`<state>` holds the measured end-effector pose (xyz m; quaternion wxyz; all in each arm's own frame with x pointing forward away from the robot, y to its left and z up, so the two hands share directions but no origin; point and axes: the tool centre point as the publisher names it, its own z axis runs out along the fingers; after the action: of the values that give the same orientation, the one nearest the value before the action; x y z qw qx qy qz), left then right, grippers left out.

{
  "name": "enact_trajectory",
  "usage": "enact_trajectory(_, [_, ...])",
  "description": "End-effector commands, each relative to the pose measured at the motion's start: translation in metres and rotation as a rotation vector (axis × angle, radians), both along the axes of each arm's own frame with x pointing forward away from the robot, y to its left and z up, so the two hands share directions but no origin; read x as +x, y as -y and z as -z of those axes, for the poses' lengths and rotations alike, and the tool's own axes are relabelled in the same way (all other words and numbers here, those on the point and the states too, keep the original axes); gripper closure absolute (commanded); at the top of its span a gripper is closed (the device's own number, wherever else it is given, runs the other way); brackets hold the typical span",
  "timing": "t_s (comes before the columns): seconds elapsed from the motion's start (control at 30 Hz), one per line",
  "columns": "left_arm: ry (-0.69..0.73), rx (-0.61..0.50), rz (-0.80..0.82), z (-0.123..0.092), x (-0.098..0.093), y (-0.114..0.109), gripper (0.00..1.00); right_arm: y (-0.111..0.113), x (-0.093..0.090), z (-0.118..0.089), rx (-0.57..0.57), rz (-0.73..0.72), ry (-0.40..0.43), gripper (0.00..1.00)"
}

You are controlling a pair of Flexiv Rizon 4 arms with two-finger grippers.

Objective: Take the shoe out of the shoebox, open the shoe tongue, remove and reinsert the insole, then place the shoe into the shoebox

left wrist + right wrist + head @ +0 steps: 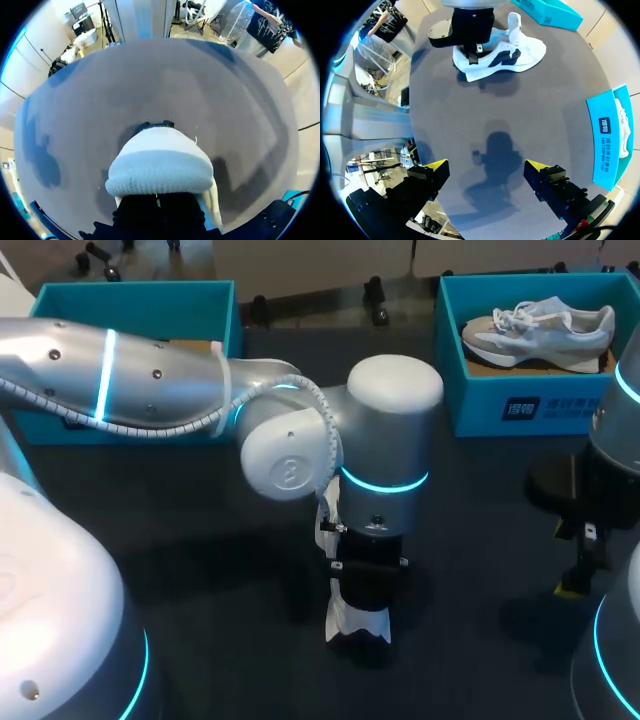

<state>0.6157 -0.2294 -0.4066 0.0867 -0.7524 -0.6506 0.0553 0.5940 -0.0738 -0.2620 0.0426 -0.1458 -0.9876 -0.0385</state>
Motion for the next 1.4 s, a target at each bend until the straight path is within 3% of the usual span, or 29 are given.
enact_trajectory(0.03, [0.041, -0.004, -0.018, 0.0, 0.014, -0.004, 1.0, 0.0, -0.001, 0.001, 0.0, 0.0, 0.001, 0.0])
enact_trajectory(0.33, [0.04, -0.027, -0.005, -0.026, 0.014, -0.007, 1.0, 0.0, -0.001, 0.001, 0.0, 0.0, 0.001, 0.0])
enact_trajectory(0.6, [-0.015, -0.073, 0.051, -0.04, -0.003, -0.005, 1.0, 0.0, -0.001, 0.001, 0.0, 0.0, 0.001, 0.0])
enact_trajectory(0.73, [-0.045, -0.05, 0.079, -0.033, -0.01, -0.001, 1.0, 0.0, -0.001, 0.001, 0.0, 0.0, 0.001, 0.0])
enact_trajectory(0.9, [-0.049, -0.004, 0.085, -0.01, -0.016, 0.004, 1.0, 0.0, -0.001, 0.001, 0.0, 0.0, 0.001, 0.0])
enact_trajectory(1.17, [-0.012, 0.011, 0.045, 0.015, -0.008, 0.005, 1.0, 0.0, -0.001, 0.001, 0.0, 0.0, 0.001, 0.0])
enact_trajectory(1.4, [0.018, -0.008, 0.019, -0.004, 0.003, -0.002, 1.0, 0.0, -0.001, 0.001, 0.0, 0.0, 0.001, 0.0])
